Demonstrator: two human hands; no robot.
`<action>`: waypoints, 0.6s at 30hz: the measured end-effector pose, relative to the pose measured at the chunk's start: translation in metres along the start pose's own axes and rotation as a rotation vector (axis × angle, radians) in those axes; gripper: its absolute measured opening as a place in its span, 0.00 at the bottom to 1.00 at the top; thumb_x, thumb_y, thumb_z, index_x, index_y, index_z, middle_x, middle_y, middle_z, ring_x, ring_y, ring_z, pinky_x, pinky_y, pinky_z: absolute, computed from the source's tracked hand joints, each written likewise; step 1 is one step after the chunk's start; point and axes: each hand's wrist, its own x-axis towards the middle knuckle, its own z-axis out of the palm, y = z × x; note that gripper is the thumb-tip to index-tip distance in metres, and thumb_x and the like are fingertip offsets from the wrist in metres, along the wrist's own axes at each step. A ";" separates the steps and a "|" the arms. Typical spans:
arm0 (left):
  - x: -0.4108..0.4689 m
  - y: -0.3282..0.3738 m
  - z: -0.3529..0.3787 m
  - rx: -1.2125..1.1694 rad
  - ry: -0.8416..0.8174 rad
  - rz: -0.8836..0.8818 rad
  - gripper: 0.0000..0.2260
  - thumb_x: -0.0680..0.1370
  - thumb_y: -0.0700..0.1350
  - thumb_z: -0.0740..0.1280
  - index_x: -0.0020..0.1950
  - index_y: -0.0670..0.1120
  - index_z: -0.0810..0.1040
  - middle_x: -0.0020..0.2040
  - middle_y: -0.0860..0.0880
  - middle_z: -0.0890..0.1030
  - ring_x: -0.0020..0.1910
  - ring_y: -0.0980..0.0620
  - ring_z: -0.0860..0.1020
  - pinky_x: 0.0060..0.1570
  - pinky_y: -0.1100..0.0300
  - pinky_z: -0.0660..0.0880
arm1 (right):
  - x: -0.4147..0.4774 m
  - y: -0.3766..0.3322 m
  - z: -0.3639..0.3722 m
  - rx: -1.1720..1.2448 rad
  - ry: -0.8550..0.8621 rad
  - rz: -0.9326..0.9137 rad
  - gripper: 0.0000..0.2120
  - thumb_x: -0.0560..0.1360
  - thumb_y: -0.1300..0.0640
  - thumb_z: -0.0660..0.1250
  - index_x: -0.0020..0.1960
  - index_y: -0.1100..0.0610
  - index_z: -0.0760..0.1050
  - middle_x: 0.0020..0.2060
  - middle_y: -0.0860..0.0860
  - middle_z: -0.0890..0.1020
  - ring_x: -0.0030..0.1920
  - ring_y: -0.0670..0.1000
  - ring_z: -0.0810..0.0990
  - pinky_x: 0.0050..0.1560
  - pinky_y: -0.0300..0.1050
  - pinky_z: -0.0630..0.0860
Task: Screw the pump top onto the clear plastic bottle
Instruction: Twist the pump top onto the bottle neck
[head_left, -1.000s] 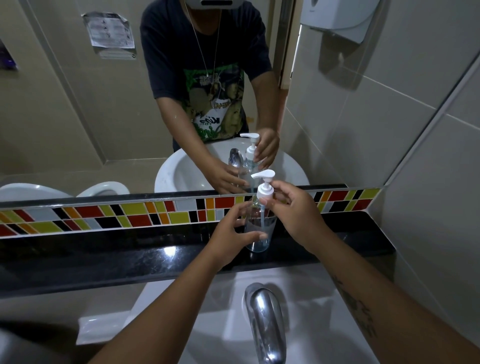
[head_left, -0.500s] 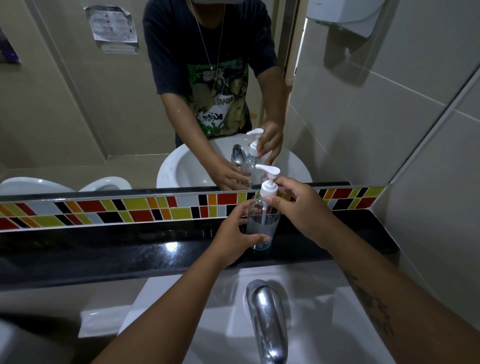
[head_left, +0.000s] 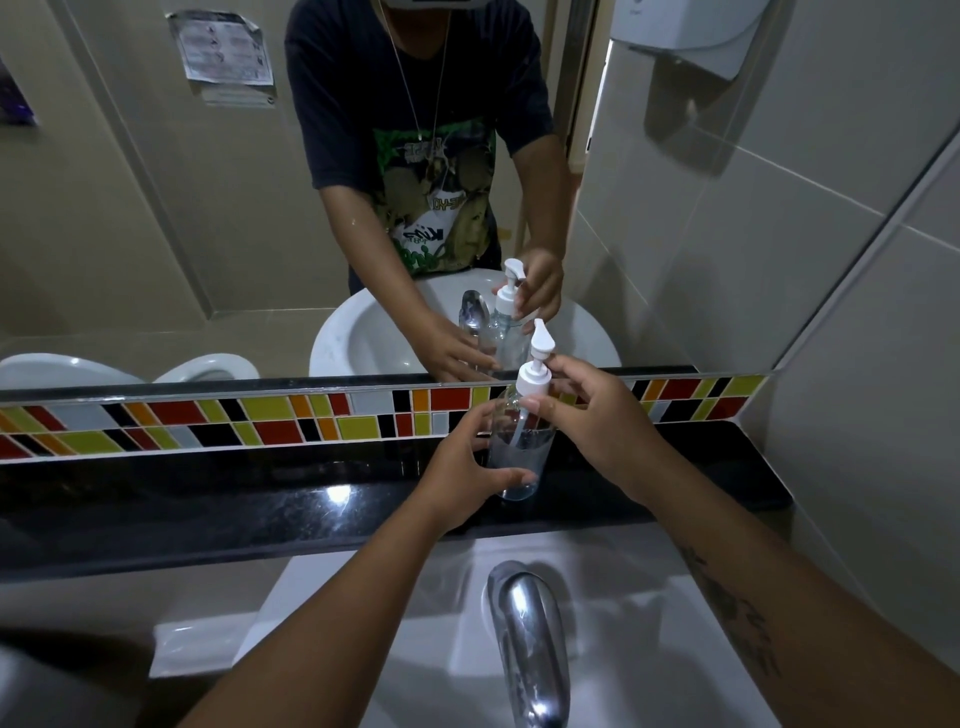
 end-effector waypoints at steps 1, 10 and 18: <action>0.000 0.000 0.001 0.001 0.003 0.000 0.37 0.67 0.41 0.83 0.70 0.60 0.71 0.64 0.57 0.78 0.67 0.52 0.75 0.62 0.50 0.79 | 0.000 0.001 0.000 0.009 0.008 0.004 0.23 0.75 0.58 0.70 0.68 0.50 0.72 0.58 0.48 0.82 0.59 0.45 0.79 0.57 0.39 0.77; -0.003 -0.003 0.005 -0.021 0.057 0.011 0.36 0.67 0.41 0.82 0.68 0.62 0.70 0.62 0.60 0.75 0.63 0.56 0.75 0.50 0.63 0.78 | 0.007 0.001 0.016 0.009 0.158 -0.043 0.17 0.71 0.58 0.74 0.58 0.57 0.77 0.54 0.50 0.78 0.54 0.46 0.79 0.51 0.38 0.78; 0.002 -0.002 0.002 -0.016 0.021 0.000 0.37 0.67 0.42 0.83 0.71 0.58 0.71 0.65 0.56 0.77 0.65 0.51 0.77 0.58 0.47 0.81 | 0.003 0.000 0.005 0.063 -0.029 0.058 0.22 0.76 0.57 0.68 0.69 0.49 0.70 0.55 0.43 0.80 0.55 0.38 0.78 0.52 0.31 0.76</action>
